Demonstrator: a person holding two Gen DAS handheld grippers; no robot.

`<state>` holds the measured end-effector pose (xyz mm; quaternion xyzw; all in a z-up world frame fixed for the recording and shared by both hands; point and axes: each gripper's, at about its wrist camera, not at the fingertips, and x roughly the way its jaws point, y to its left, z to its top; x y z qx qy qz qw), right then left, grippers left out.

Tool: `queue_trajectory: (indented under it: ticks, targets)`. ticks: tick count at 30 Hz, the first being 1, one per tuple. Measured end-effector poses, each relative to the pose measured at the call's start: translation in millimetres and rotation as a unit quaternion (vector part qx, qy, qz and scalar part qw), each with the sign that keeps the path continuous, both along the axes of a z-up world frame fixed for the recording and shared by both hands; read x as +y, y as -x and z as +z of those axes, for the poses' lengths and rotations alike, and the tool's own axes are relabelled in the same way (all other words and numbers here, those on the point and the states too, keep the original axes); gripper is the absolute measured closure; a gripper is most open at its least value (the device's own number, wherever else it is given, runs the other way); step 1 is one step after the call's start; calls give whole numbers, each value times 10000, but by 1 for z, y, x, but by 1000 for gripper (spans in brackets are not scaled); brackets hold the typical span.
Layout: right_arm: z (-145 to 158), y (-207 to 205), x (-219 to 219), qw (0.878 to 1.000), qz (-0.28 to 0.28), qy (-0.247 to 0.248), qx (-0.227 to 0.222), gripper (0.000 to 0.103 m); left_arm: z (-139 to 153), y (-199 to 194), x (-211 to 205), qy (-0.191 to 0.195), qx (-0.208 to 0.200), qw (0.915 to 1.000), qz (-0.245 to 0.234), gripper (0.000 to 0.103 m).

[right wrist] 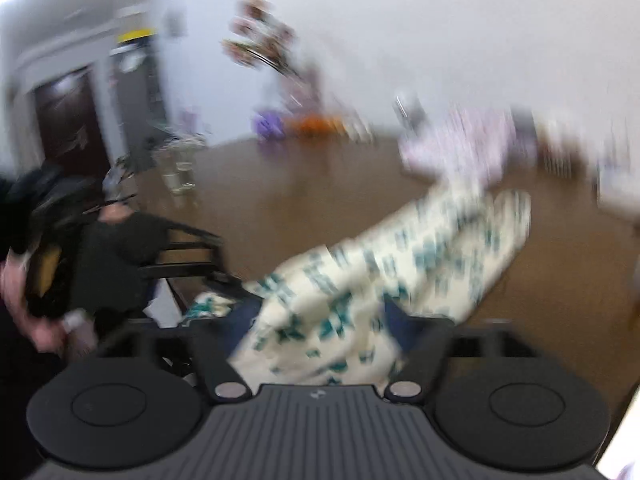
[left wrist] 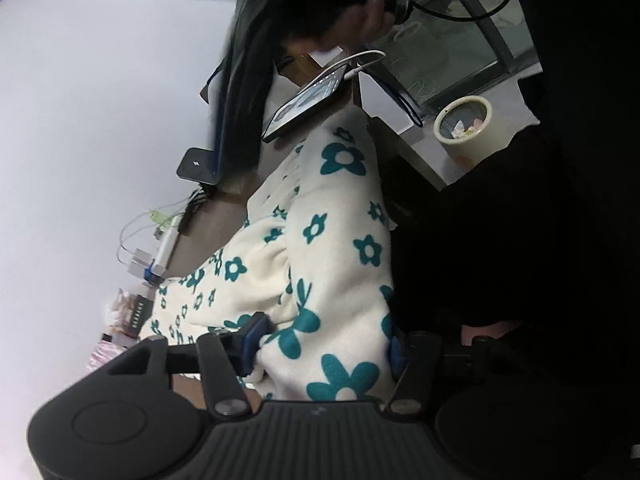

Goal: Fold clothes

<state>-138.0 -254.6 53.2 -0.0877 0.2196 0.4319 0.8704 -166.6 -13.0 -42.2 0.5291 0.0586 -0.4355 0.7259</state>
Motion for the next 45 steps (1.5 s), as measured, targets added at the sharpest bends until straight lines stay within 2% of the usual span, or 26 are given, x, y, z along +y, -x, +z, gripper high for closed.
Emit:
queue_trajectory:
  ticks: [1,3,6,8,9,10,14,18,20,22,25,27,28,29,30,31,32,33,34,35,37,40,43,45]
  targets:
    - [1,20,3,9981,271,287,-464,2,1,-1,0,25,67,10000,7,46]
    - [-9,49,12,9854,785,1028,-1110,3,3,-4,1,76,202,9998,20,46]
    - [-34,68,25,9636,1106,1806,-1633,15,7,-8,2,125,408,9991,21,47]
    - [-45,63,31,9610,1089,1984,-1590,32,10,-12,2,84,515,9986,-15,48]
    - [-46,57,31,9644,1055,1945,-1449,37,12,-14,3,45,570,9984,-25,48]
    - [-46,51,30,9676,1021,1905,-1307,46,15,-15,4,12,632,9980,-31,48]
    - [-42,37,24,9778,937,1690,-808,61,22,-15,8,64,841,9964,11,52]
    - [-35,32,12,9860,975,1317,-320,70,30,3,12,288,757,9967,1,52]
    - [-28,23,1,9899,1054,947,95,76,34,11,13,475,576,9972,-44,44]
    - [-21,10,-11,9905,1144,542,547,77,37,14,15,687,383,9969,-26,40]
    - [-15,-7,-26,9865,1222,98,1086,77,35,10,11,791,249,9966,27,41]
    - [-14,-13,-30,9834,1240,-76,1319,77,33,6,5,725,366,9967,-5,56]
    - [-13,-15,-31,9819,1247,-149,1421,77,33,3,3,688,483,9965,-19,71]
    - [-12,-16,-33,9804,1248,-213,1512,75,36,-3,0,683,699,9952,-13,79]
    - [-10,-14,-31,9823,1168,-137,1455,71,40,-8,-2,724,974,9926,27,80]
    - [-9,-12,-29,9841,1092,-65,1396,60,44,-14,-1,813,1237,9889,83,82]
    - [-9,-11,-30,9859,1052,-50,1302,39,49,-20,0,916,1497,9844,152,84]
    - [-8,-3,-32,9885,998,-67,1133,27,54,-27,4,1055,1751,9785,256,84]
    - [-9,7,-34,9932,899,-75,741,9,58,-34,7,1195,2005,9717,371,85]
    - [-10,18,-36,9961,802,-74,347,1,61,-41,10,1343,2274,9631,516,85]
    - [-20,38,-32,9962,740,203,-403,1,64,-55,18,1633,2788,9431,781,86]
    - [-45,52,-20,9915,756,718,-781,2,65,-69,25,1954,3291,9175,1083,87]
    - [-69,64,-2,9760,633,1333,-1602,11,64,-72,29,2132,3548,9017,1249,87]
    - [-72,66,2,9667,339,1348,-2148,15,63,-70,33,2196,3620,8972,1253,87]
